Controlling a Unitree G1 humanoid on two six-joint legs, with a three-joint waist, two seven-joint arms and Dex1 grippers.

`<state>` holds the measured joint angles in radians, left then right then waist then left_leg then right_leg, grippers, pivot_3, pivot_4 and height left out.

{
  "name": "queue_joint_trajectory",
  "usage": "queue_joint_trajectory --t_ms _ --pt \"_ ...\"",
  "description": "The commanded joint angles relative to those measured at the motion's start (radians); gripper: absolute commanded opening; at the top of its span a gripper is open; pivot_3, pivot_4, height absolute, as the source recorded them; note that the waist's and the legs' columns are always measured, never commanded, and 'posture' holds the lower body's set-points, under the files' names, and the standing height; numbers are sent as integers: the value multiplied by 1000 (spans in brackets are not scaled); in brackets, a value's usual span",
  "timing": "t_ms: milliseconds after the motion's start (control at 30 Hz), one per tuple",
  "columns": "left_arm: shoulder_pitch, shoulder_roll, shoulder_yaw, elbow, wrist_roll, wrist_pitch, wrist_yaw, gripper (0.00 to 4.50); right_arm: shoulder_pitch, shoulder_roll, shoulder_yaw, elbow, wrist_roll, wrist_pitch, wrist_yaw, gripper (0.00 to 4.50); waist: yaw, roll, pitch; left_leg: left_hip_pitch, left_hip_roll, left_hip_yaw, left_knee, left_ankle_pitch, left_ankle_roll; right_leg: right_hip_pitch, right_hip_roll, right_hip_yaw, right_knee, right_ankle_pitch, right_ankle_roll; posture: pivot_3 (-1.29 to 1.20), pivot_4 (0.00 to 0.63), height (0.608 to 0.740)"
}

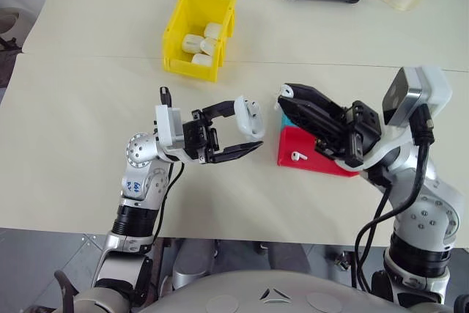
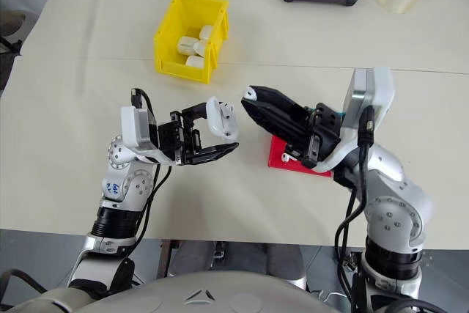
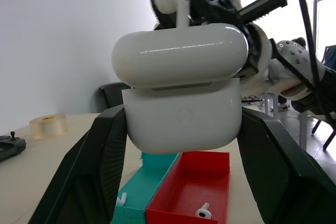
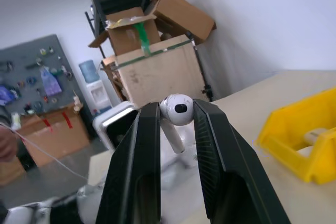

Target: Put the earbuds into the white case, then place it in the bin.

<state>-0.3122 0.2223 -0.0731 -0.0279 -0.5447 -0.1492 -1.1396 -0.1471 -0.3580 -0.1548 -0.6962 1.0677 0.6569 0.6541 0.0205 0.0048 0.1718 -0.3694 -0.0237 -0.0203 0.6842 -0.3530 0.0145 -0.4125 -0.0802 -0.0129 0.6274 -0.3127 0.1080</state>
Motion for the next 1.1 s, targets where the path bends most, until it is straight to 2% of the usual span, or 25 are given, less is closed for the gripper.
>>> queue_joint_trajectory --t_ms 33,633,733,933,967,1100 --pt "-18 -7 1 -16 -26 6 -9 2789 13 -10 20 -47 27 -22 -17 648 0 0 0 0 0 0 0 0 0 0 0 0 0 0 0 0 150 740" --pt "-27 -27 0 -25 -16 8 -3 2789 94 -35 134 16 -94 -93 23 648 0 0 0 0 0 0 0 0 0 0 0 0 0 0 0 0 150 740" --pt "-25 -27 -1 -29 -18 7 -3 2789 91 -38 135 39 -78 -74 5 648 -1 0 0 0 0 0 0 0 0 0 1 0 0 0 0 0 150 740" --pt "-25 -19 1 -34 -19 20 -4 2789 84 -81 140 34 -74 -77 51 2471 0 0 0 0 0 0 0 0 0 0 0 0 0 0 0 0 150 740" --pt "-24 -1 5 -43 -11 42 8 2789 81 -100 111 37 -78 -86 49 2751 0 0 0 0 0 0 0 0 0 0 0 0 -1 0 0 0 150 740" --pt "-33 103 14 -63 80 150 96 2789 70 -184 12 61 -92 -114 76 2751 1 -1 0 0 0 0 0 0 0 0 0 0 -1 0 0 0 150 740"
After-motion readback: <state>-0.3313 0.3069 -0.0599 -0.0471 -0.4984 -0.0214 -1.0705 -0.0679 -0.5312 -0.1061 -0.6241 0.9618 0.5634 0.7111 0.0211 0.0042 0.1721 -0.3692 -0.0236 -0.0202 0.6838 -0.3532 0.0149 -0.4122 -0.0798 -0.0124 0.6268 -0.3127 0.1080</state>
